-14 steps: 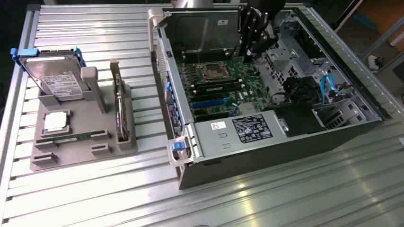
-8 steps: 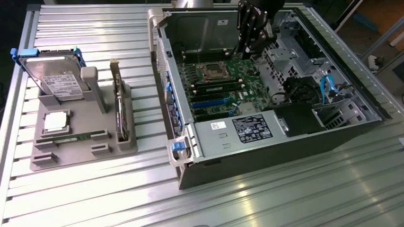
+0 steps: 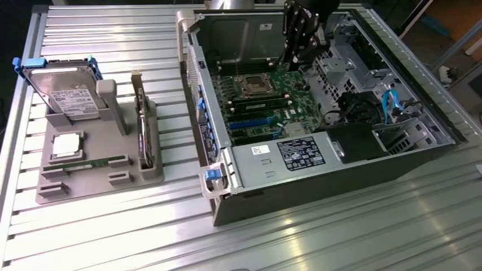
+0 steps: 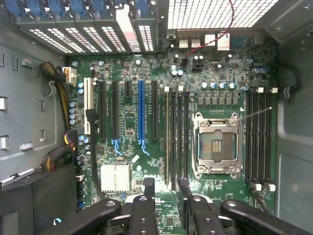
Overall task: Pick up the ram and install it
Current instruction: 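Press down the ram until it locks into place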
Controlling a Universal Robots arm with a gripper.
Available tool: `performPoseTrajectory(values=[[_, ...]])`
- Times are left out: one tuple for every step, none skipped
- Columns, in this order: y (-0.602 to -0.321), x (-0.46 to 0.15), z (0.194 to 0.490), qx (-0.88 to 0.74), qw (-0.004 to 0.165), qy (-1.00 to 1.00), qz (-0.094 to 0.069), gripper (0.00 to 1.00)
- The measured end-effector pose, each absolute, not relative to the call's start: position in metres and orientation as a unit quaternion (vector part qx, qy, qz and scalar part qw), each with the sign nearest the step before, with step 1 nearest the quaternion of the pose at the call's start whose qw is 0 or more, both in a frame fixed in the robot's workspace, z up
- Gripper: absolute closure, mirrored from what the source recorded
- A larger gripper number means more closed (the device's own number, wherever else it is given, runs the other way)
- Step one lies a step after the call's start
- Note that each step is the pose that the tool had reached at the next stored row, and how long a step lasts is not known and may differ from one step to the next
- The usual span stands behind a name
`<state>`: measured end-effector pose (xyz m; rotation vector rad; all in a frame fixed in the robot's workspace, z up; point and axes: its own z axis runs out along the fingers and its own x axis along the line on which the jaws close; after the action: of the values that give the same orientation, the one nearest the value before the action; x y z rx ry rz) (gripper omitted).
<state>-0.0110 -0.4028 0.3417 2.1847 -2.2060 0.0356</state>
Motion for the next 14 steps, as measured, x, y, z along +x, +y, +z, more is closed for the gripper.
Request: performPoseTrajectory(values=[[-0.4028,-0.011,0.3417,0.704,0.018,-0.71,0.011,0.68],[-0.4029,-0.011,0.3418,0.704,0.016,-0.71,0.009,0.68],[-0.4028,-0.0109,0.3417,0.704,0.004,-0.71,-0.002,0.68],[-0.4028,-0.011,0.3417,0.704,-0.004,-0.71,-0.009,0.68],[-0.4028,-0.011,0.3417,0.704,-0.004,-0.71,-0.009,0.68],[-0.4028,-0.011,0.3417,0.704,-0.004,-0.71,-0.009,0.68],[-0.4028,-0.011,0.3417,0.704,-0.004,-0.71,-0.009,0.68],[-0.4028,-0.011,0.3417,0.704,-0.004,-0.71,-0.009,0.68],[-0.4028,-0.011,0.3417,0.704,-0.004,-0.71,-0.009,0.68],[-0.4028,-0.011,0.3417,0.704,-0.004,-0.71,-0.009,0.68],[-0.4028,-0.011,0.3419,0.704,-0.004,-0.71,-0.009,0.68],[-0.4029,-0.011,0.3425,0.704,-0.004,-0.71,-0.009,0.68],[-0.4028,-0.011,0.3447,0.704,-0.004,-0.71,-0.009,0.68],[-0.4028,-0.011,0.3472,0.704,-0.004,-0.71,-0.009,0.68]])
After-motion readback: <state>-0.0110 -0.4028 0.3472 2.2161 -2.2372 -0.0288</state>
